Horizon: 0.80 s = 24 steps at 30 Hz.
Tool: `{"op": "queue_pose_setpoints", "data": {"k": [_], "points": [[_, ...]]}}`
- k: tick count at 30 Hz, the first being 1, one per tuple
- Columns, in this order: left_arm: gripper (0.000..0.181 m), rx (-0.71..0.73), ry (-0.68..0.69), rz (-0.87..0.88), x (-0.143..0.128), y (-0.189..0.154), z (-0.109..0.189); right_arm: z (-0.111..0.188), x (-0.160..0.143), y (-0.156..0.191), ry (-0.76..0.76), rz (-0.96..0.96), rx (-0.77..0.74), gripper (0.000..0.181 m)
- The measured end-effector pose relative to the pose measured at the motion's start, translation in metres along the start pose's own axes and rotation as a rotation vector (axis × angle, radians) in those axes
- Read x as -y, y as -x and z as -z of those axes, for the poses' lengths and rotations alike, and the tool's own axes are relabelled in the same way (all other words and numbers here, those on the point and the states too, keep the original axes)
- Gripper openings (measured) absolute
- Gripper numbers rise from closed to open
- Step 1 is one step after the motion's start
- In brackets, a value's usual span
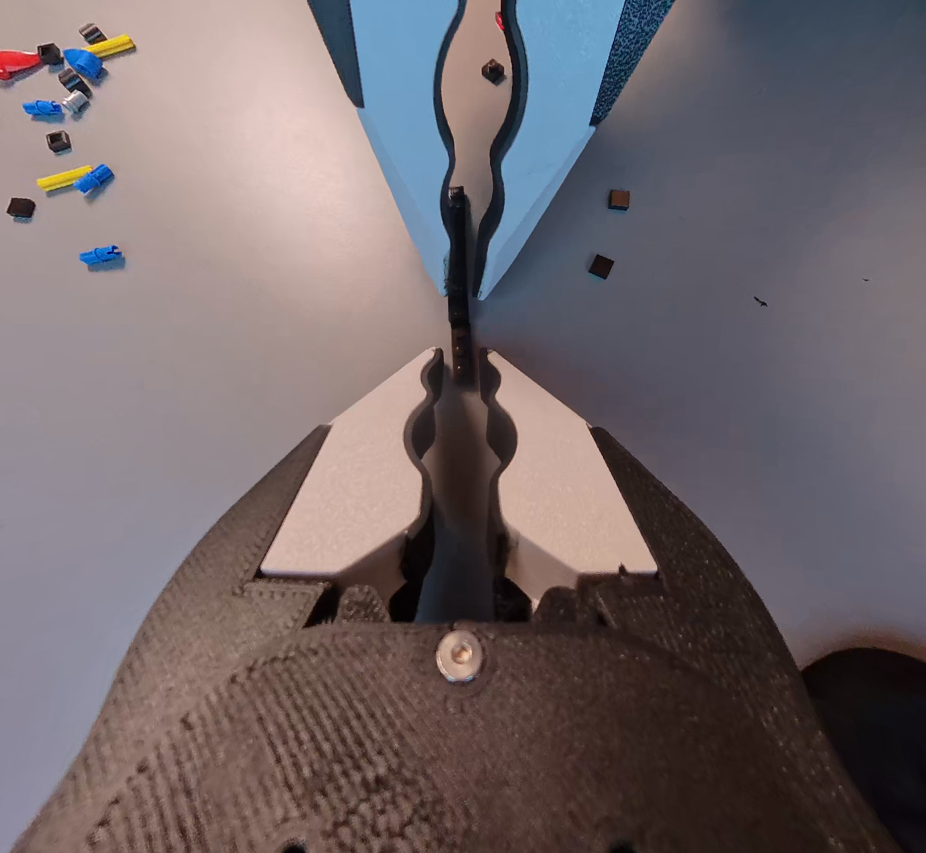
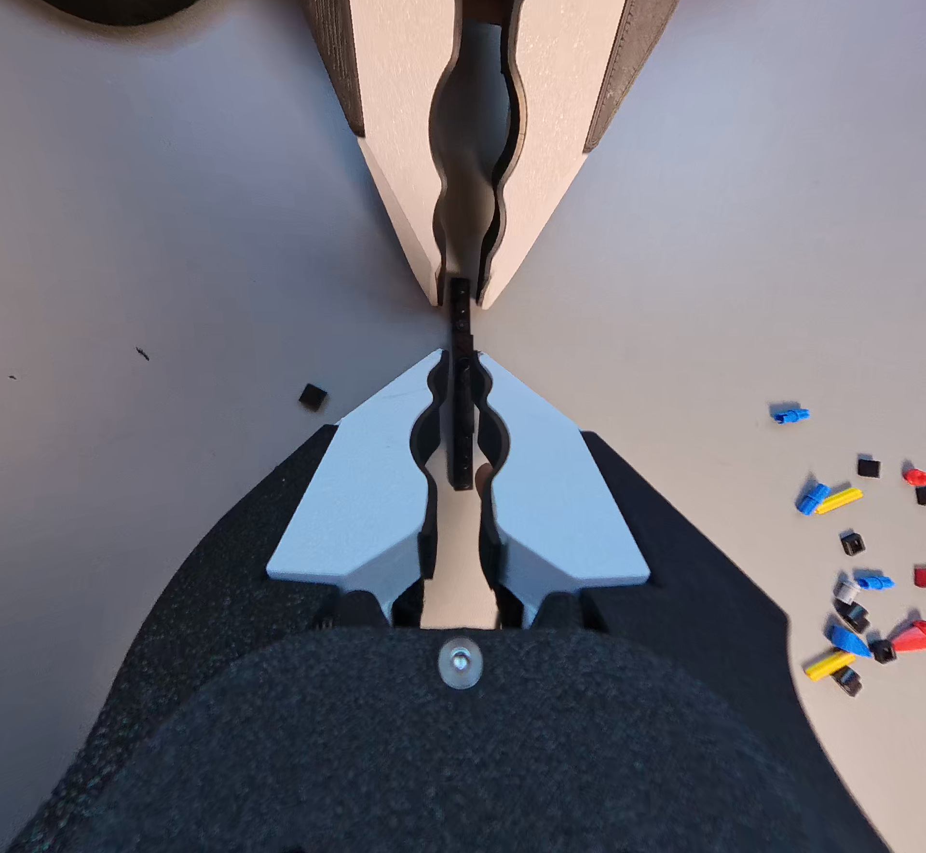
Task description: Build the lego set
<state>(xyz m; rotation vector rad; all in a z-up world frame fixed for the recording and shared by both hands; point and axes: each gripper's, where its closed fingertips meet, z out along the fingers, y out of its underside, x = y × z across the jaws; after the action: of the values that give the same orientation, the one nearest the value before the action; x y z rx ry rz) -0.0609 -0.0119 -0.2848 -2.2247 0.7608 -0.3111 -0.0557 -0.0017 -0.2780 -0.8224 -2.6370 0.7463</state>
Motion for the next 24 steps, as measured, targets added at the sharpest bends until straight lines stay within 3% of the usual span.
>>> {"op": "queue_pose_setpoints", "data": {"k": [13,24], "points": [[0.006,0.020,0.000,0.013,0.0013,0.0011,-0.0016,-0.0048,-0.0004,0.0003,0.136,0.011,-0.006,0.002],[0.006,0.033,0.011,0.035,0.0020,0.0013,-0.0024,-0.0056,-0.0004,0.0003,0.175,0.062,-0.132,0.001]]}}
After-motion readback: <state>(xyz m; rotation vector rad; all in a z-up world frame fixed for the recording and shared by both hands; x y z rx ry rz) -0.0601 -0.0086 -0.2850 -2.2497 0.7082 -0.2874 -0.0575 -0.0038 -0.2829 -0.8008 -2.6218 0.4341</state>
